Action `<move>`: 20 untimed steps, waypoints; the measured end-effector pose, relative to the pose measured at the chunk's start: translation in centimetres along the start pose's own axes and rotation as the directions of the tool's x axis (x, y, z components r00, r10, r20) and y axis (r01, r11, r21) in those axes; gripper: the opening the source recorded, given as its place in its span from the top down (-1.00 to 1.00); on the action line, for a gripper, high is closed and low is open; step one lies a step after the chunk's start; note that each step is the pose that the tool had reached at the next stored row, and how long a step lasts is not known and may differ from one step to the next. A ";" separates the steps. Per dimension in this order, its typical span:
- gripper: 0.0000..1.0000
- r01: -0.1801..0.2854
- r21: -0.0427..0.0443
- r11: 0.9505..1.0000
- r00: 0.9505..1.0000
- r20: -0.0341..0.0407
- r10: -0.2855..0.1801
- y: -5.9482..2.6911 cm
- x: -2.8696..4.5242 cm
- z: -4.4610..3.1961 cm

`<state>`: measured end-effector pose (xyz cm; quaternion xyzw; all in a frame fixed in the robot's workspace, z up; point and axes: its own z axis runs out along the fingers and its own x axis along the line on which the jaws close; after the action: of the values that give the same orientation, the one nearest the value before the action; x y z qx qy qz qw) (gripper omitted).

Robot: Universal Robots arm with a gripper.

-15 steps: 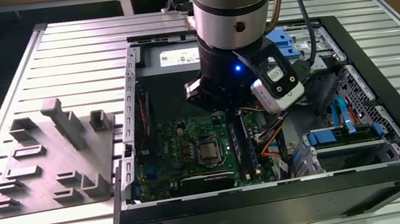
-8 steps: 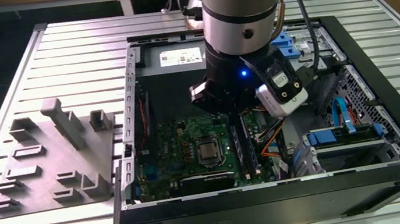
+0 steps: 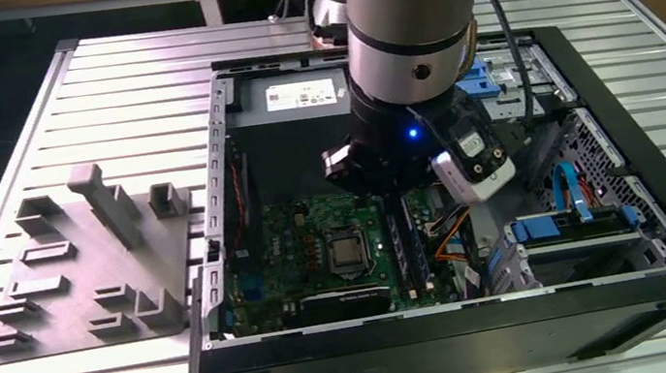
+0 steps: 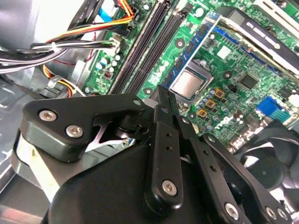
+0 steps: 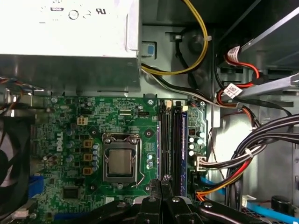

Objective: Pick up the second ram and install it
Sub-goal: 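Insert the second ram into the second slot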

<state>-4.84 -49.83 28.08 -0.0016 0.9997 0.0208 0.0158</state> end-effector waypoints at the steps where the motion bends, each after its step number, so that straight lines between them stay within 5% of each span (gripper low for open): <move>1: 0.84 -0.001 0.000 1.000 1.000 -0.001 0.001 -0.01 0.00 0.18; 20: 0.84 -0.010 0.000 1.000 1.000 -0.001 0.010 -0.05 -1.22 2.18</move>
<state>-3.55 -49.79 25.94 0.0031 0.9997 0.0211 0.0153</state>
